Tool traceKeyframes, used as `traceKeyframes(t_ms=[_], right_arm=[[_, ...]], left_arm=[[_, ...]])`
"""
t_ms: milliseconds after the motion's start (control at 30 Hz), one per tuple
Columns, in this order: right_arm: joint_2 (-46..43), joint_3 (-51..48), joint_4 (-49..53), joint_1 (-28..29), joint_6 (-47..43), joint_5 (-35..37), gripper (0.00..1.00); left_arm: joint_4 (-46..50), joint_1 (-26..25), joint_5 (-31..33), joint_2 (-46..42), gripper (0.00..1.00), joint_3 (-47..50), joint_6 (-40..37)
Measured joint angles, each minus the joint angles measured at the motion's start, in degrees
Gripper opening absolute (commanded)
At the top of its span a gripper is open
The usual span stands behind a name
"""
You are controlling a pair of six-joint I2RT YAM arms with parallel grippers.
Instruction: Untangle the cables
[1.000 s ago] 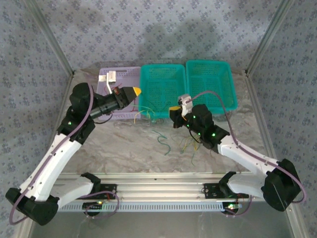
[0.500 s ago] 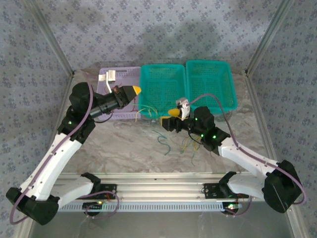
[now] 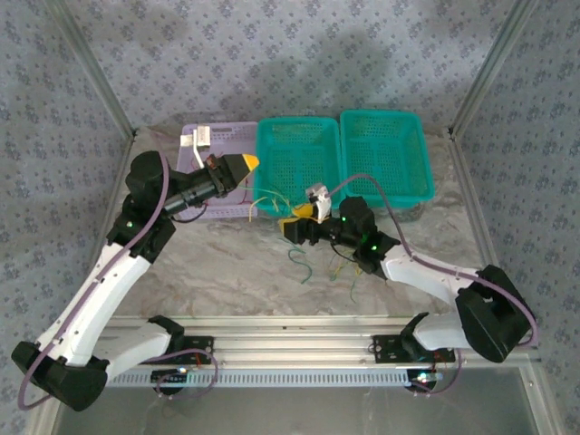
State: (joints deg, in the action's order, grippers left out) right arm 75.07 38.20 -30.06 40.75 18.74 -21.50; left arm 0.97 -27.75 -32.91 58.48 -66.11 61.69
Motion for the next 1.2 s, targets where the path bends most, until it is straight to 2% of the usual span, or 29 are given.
traceKeyframes(t_ms=[233, 333, 400, 500, 867, 1200], right_arm=[[0.35, -0.02, -5.95, 0.44, -0.35, 4.20, 0.67], [0.35, -0.02, -7.50, 0.46, -0.61, 5.73, 0.63], [0.33, -0.02, -7.82, 0.63, -1.22, 6.51, 0.55], [0.11, -0.02, -7.82, 1.07, -2.36, 7.56, 0.34], [-2.58, -0.02, -4.81, 1.40, -4.39, 11.13, 0.01], [-7.30, -1.90, 0.02, 0.26, -5.20, 12.57, 0.00]], left_arm=[[-1.22, 0.00, -0.35, 0.24, 0.00, 1.49, 0.81], [-1.25, 0.00, -0.33, 0.24, 0.00, 2.03, 0.98], [-1.25, 0.00, -0.33, 0.24, 0.00, 2.21, 0.98], [-1.25, 0.00, -0.33, 0.22, 0.00, 2.23, 0.96], [-0.42, 0.17, -0.28, 0.00, 0.00, 2.21, 0.04], [7.41, 4.37, 0.13, -1.86, 0.00, -2.40, -4.87]])
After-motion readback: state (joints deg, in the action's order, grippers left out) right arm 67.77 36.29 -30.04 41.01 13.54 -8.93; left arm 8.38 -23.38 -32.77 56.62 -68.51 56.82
